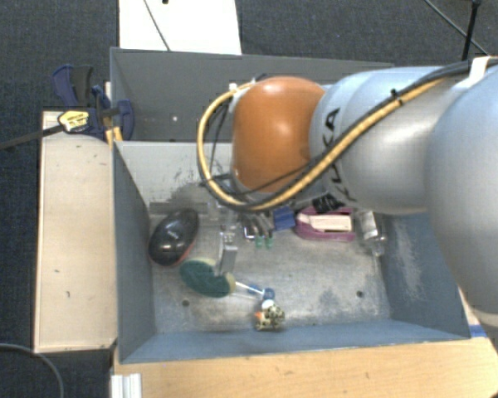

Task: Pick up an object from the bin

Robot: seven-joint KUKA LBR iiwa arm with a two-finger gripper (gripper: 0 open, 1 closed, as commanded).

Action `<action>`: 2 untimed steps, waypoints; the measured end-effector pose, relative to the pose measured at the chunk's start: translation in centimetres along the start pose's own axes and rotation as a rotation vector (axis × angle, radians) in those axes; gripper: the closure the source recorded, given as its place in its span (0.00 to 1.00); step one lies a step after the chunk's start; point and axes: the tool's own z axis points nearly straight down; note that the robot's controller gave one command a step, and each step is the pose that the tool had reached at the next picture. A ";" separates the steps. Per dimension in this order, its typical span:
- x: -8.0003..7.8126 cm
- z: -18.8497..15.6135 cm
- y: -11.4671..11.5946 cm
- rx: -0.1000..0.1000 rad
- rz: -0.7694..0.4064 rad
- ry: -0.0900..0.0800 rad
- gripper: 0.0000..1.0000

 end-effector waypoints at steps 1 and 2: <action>4.4 10.8 -2.5 0.004 0.042 0.011 0.00; 4.1 10.3 -2.4 0.000 0.049 0.002 1.00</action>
Offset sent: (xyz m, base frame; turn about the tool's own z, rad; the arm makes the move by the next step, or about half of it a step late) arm -0.0411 -0.0239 -0.1034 0.0521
